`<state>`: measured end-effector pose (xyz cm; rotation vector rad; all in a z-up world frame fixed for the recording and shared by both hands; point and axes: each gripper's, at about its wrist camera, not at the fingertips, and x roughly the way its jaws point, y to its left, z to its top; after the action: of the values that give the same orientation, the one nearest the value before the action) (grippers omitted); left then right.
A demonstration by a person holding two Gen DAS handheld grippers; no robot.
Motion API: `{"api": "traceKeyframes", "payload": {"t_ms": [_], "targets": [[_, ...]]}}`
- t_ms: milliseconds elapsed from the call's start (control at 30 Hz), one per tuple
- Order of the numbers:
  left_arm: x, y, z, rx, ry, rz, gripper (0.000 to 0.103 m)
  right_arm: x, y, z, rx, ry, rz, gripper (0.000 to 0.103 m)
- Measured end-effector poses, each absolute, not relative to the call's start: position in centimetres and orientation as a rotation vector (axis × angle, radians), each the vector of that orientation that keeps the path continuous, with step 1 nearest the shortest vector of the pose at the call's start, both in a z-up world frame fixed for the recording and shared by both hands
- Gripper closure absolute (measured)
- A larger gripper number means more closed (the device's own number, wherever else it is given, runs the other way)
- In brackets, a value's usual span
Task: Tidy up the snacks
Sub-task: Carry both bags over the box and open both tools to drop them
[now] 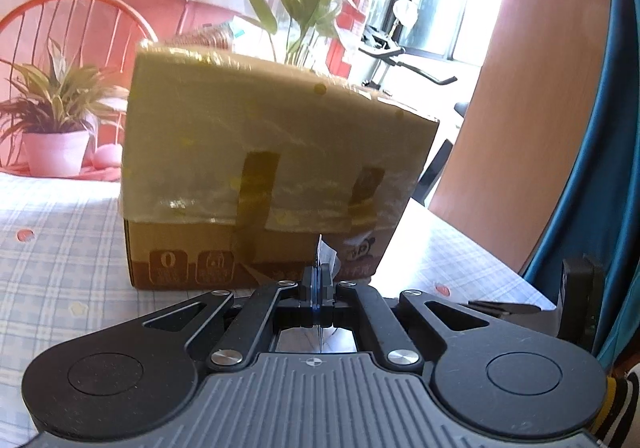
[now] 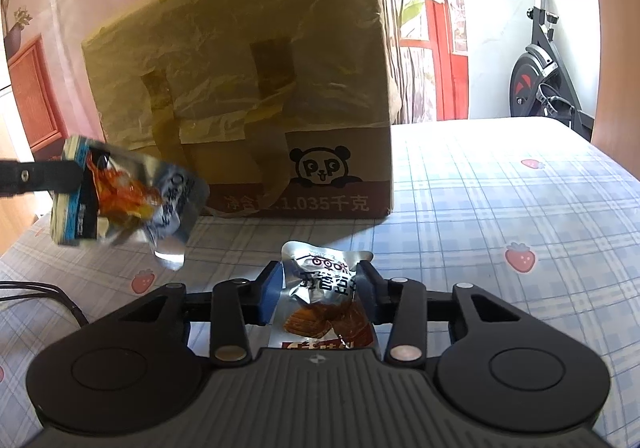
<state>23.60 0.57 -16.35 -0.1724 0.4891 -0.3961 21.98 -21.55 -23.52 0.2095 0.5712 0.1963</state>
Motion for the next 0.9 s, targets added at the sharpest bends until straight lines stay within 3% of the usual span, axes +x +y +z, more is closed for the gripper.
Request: {"api": "traceKeyframes", "payload": {"t_ms": [333, 900], "targets": [[23.3, 1.1, -13.1, -0.158, 0.407, -0.424, 0.102, 21.2, -21.9, -21.0, 0.223, 0.511, 0.211, 0.060], [26.6, 1.9, -3.4, -0.160, 0.211, -0.471, 0.102, 24.8, -22.7, -7.0, 0.168, 0.244, 0.296, 0.060]]}}
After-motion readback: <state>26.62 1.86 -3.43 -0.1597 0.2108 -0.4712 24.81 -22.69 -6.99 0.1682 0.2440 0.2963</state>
